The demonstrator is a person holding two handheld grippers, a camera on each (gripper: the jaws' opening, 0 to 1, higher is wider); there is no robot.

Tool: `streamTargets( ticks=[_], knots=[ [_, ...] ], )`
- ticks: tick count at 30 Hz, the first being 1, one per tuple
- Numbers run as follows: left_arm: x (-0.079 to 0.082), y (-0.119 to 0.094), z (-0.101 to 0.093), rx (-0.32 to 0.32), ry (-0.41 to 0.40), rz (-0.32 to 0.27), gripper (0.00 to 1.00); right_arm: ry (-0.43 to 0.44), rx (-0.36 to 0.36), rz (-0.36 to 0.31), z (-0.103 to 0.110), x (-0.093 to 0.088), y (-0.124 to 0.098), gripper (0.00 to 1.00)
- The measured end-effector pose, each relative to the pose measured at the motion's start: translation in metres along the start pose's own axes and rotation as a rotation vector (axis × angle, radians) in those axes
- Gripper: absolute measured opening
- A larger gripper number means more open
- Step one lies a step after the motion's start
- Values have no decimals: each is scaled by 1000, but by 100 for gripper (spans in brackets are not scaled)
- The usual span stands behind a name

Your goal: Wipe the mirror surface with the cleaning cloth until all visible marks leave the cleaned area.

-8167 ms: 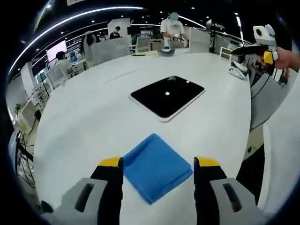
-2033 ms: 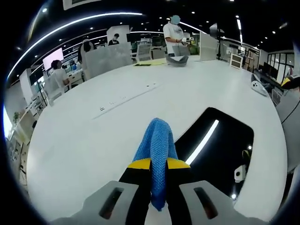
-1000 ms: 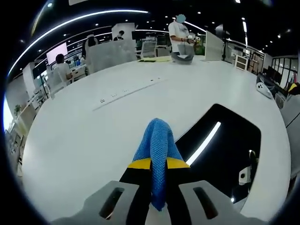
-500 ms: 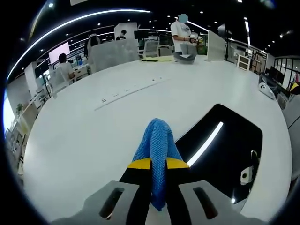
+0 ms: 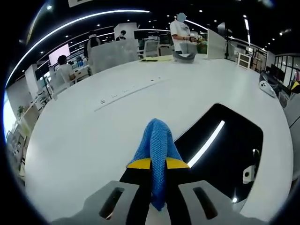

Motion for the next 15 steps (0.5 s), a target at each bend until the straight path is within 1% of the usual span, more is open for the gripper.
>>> streamTargets(
  ticks=[15],
  knots=[
    [3, 3, -11, -2, 12, -1, 6, -5, 0, -7, -4, -2, -6, 98]
  ],
)
Point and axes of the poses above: the point that each gripper's makers call its tool centre point, and the gripper's own axes: y roughly forward along the fingers, z roughly to its left, x roughly out of its top, the point moved 10 cm from there along -y, roughly backward along the fingers, and after that the axes turned 2 degrees about -y, right-handed, at the moved point
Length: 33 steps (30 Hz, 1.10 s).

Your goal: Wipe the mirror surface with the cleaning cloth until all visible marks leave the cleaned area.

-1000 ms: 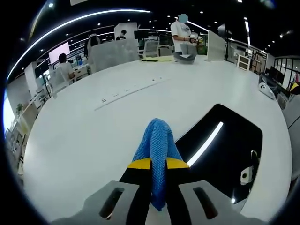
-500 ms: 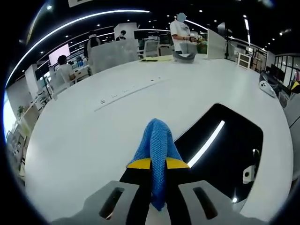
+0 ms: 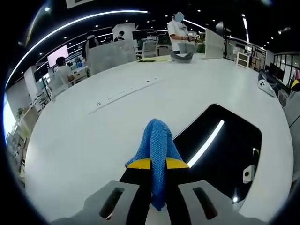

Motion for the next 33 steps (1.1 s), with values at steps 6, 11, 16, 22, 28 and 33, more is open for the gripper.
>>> streamTargets(
  ticks=[6, 11, 16, 22, 28, 33],
  knots=[
    [2, 1, -7, -3, 0, 1, 6, -2, 0, -2, 0, -1, -3, 98],
    [2, 3, -10, -4, 0, -1, 6, -3, 2, 0, 1, -3, -4, 98],
    [3, 3, -12, -6, 1, -3, 6, -6, 2, -2, 2, -3, -5, 98],
    [4, 5, -16, -6, 2, -7, 6, -4, -12, 15, 3, -6, -6, 97],
    [5, 6, -20, -7, 4, -9, 6, -13, -4, 11, 4, -5, -4, 97],
    [6, 8, -23, -10, 8, -12, 6, -17, -5, 10, 3, -4, -4, 98]
  ],
)
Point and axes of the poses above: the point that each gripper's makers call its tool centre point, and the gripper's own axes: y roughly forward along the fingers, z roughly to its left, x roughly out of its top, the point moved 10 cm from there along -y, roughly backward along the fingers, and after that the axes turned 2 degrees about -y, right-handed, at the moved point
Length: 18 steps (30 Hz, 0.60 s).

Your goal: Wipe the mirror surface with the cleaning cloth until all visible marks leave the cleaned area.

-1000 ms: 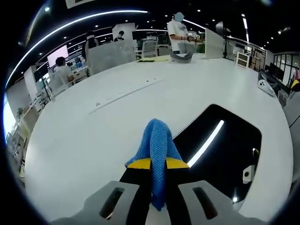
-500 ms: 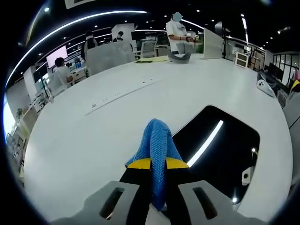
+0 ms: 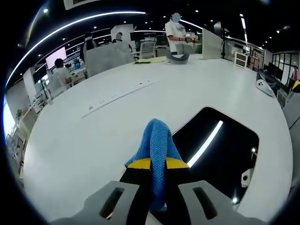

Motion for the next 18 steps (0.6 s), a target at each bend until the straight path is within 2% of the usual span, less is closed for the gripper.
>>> streamTargets(
  ticks=[18],
  knots=[
    [7, 10, -17, -29, 25, -19, 6, 0, -1, 14, -2, 0, 0, 97]
  ],
)
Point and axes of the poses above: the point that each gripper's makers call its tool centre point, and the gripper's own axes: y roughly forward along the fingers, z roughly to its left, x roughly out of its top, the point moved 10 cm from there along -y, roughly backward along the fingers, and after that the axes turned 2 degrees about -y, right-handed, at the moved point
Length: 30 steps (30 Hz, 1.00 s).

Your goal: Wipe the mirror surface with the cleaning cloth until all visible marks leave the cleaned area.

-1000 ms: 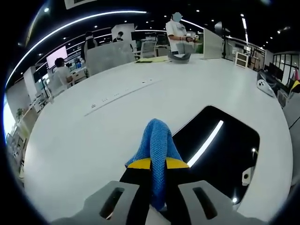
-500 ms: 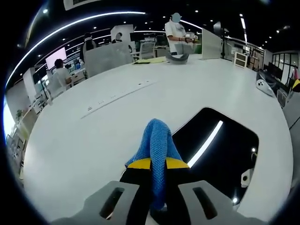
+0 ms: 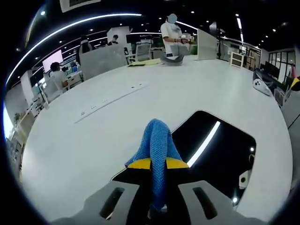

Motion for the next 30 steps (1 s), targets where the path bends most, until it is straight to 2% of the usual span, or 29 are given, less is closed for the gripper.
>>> streamTargets(
  ticks=[30],
  knots=[
    [10, 13, -23, -44, 26, 0, 6, 7, -4, -5, -1, -2, -5, 97]
  ],
)
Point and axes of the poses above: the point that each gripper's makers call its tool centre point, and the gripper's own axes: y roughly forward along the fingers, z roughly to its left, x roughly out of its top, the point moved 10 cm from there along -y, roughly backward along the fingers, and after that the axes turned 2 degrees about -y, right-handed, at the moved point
